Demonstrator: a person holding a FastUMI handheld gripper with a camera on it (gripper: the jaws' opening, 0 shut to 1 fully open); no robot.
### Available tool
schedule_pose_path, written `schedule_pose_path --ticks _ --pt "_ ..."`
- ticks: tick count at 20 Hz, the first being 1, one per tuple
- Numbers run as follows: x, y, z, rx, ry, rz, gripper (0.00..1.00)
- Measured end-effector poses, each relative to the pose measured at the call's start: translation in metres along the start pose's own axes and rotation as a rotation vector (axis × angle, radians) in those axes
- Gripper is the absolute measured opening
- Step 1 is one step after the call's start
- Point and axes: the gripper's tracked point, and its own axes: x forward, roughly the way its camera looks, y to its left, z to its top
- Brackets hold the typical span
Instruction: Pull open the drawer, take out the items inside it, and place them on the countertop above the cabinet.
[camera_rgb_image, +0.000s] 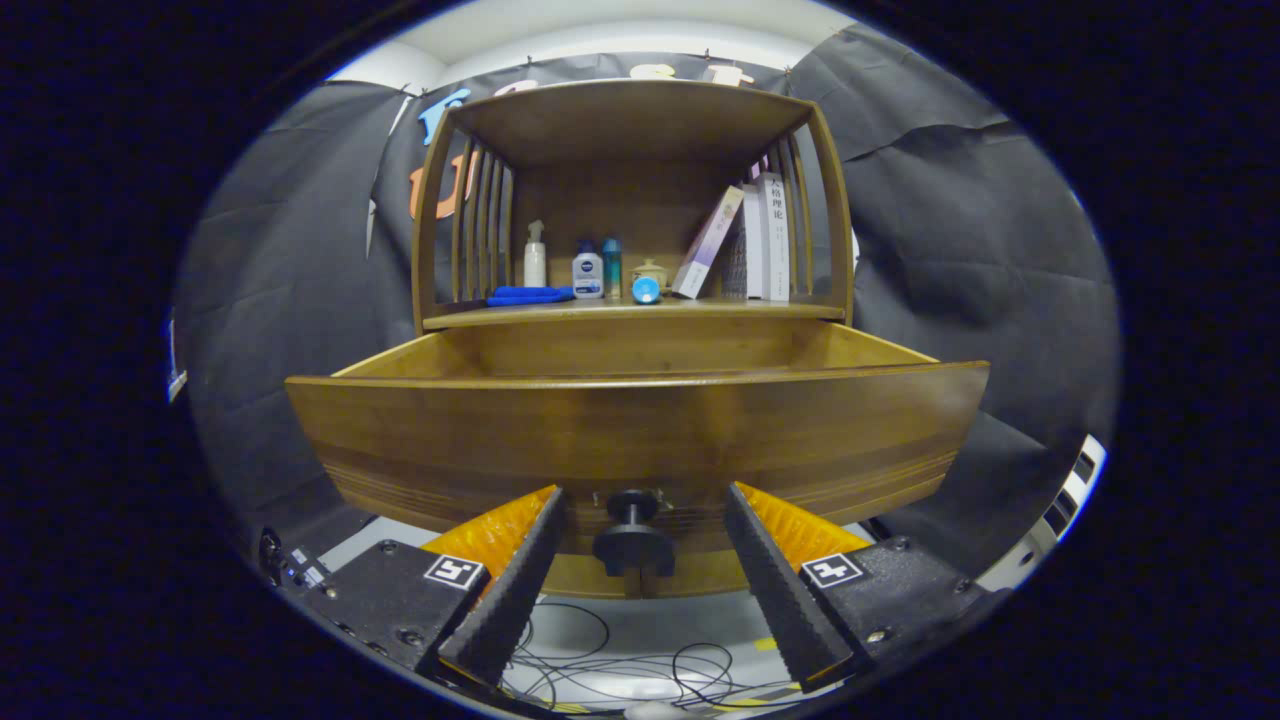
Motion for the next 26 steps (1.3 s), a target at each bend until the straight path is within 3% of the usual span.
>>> schedule_pose_path --ticks 13,26 --pt "0.018 -0.001 -0.008 -0.033 -0.098 0.006 1.0" --pt "0.052 0.0 0.005 -0.022 -0.084 0.023 0.98"
